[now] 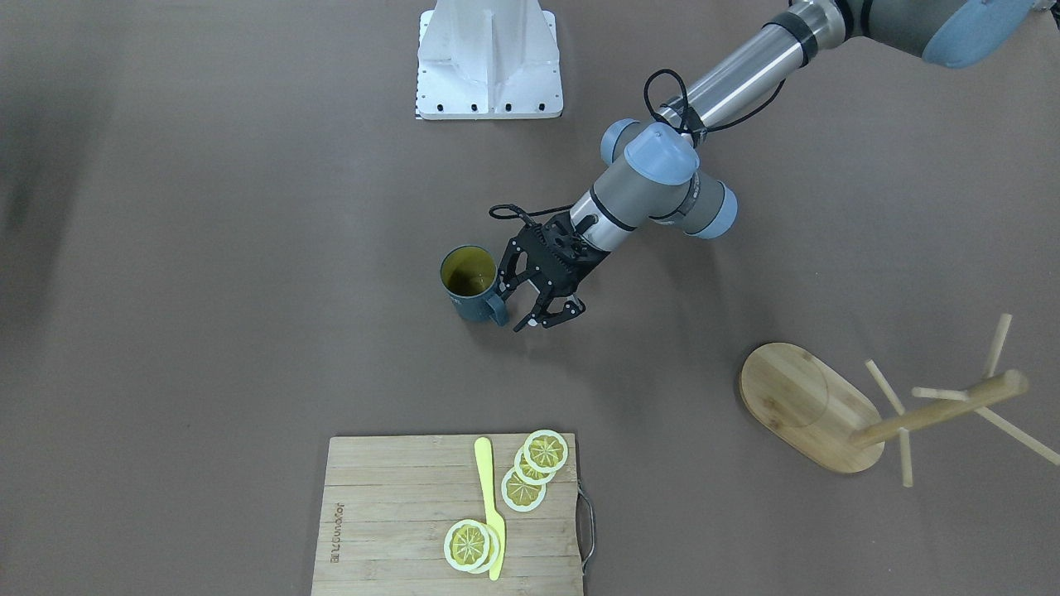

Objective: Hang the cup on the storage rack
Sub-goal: 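Move the left gripper to the mug handle and grasp it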

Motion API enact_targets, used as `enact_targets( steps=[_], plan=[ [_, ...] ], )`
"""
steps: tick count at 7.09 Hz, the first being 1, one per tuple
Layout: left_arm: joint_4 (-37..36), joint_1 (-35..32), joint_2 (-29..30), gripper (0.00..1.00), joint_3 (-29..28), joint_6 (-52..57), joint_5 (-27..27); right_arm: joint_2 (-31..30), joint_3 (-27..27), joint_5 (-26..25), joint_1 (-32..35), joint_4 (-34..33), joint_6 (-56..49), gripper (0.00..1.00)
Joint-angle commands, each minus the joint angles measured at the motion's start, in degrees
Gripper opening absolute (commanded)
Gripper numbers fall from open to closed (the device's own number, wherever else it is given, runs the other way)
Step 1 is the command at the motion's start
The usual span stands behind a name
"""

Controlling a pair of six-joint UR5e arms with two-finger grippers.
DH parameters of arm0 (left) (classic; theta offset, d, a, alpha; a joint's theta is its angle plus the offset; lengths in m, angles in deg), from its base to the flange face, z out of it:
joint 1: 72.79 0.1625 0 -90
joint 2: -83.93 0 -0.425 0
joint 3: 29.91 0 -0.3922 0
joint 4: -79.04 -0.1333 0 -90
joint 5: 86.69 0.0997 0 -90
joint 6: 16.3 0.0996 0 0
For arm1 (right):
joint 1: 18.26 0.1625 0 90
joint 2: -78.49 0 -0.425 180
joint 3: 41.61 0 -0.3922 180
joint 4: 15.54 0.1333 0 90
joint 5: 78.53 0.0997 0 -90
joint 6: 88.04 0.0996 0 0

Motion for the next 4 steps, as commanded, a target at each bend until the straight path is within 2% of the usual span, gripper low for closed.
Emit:
enact_targets(
  steps=[1,4],
  plan=[
    [0.2,0.2,0.2,0.49,0.1,0.0,-0.1,0.0,0.0,0.0,0.0,0.0,0.5,1.0],
    [1.3,1.0,0.1,0.13,0.4,0.0,-0.1,0.1,0.0,-0.1,0.0,0.0,0.5,1.0]
  ],
)
